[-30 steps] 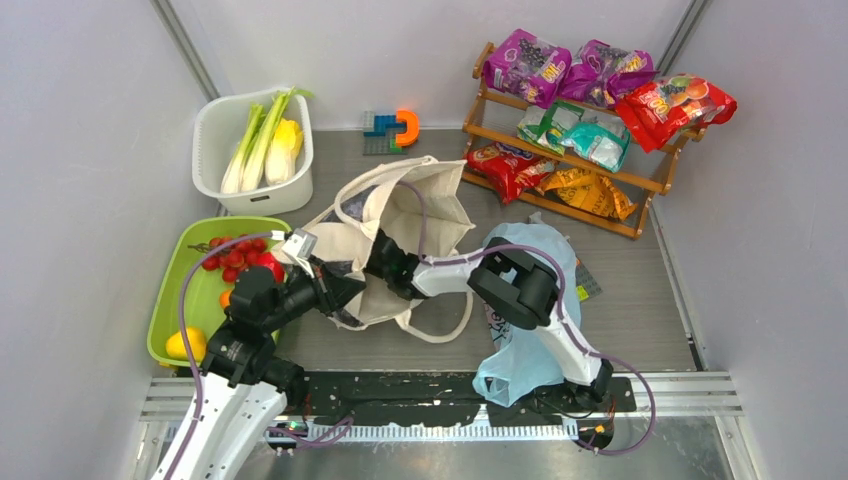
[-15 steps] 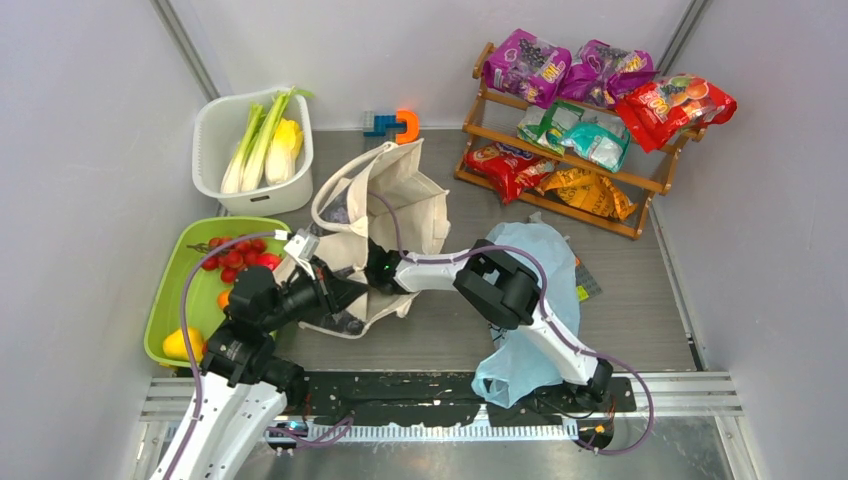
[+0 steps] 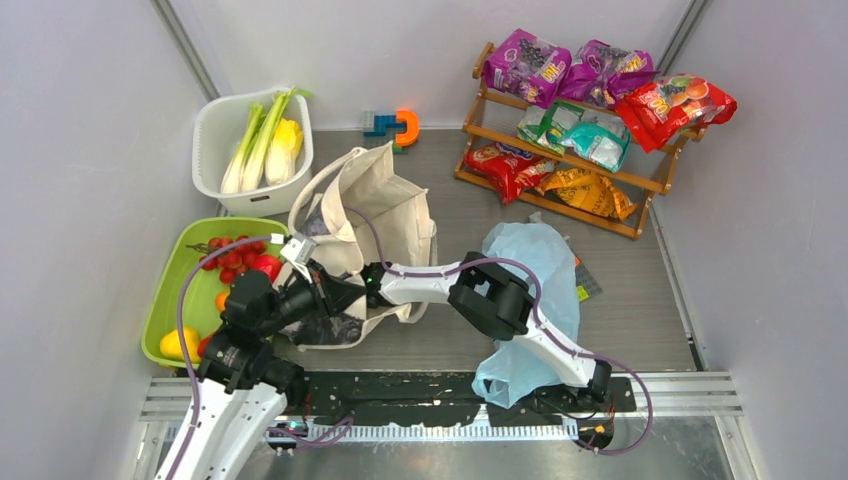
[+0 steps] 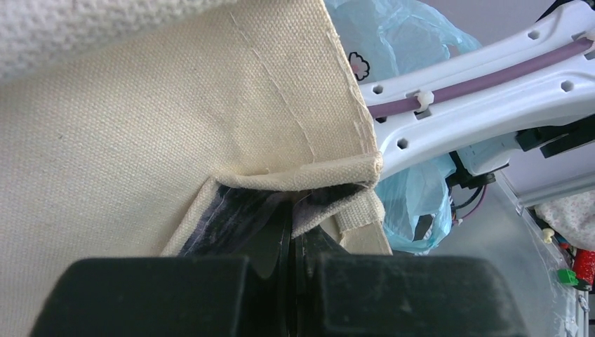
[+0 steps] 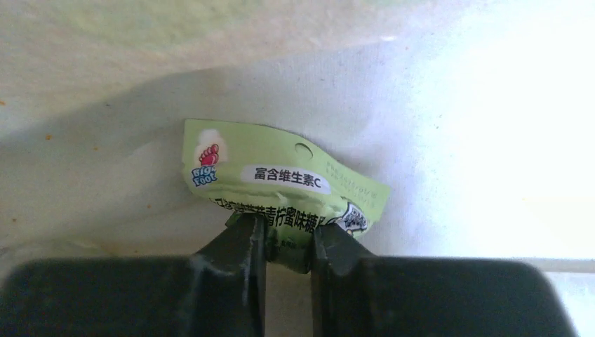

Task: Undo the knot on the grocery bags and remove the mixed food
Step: Pick up the fake candies from the takeout bag.

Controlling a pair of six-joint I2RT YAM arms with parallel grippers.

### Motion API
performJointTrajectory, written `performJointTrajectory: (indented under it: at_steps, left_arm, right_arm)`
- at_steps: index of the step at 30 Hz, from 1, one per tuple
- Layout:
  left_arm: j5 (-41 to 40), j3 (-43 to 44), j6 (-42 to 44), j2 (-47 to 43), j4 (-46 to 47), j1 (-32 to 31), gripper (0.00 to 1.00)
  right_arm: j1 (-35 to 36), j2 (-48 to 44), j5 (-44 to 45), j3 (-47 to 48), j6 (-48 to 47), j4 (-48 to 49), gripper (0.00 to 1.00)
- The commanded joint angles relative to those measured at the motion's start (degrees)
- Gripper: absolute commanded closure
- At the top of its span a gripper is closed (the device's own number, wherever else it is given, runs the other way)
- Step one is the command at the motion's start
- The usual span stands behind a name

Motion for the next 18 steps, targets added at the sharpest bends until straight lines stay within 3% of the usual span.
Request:
performJointTrajectory:
  at_steps: [1,4,9,14,18]
  left_arm:
    - [1.09,0.61,-1.61,-1.60,3.79,-0.32,1.00]
    - [-0.89,0.78,-0.69,-2.80,1.33,-0.32,1.00]
    - [-8.15,1.34,1.20,-4.56,-3.78,-0.23,1.00]
    - [-13.68,1.95,1.10,-3.34,-5.40,-0.14,1.00]
    - [-13.08,1.81,1.68,-2.35,-3.71,-0.05,1.00]
  right_arm:
    - [1.56,1.51,3.78,-3.69,2.24,-8.68,0.93]
    - [-0.78,-4.03,1.70,-12.23,4.39,-2.57,0.95]
    - [-4.33,-22.87,-1.53,-32.92,7.56,11.73,0.95]
    - [-5.05,-39.39,-1.33,-43.12,6.08,14.82,0.95]
    - [-5.15,-50.79,1.90,-50.78,6.89,15.29,0.95]
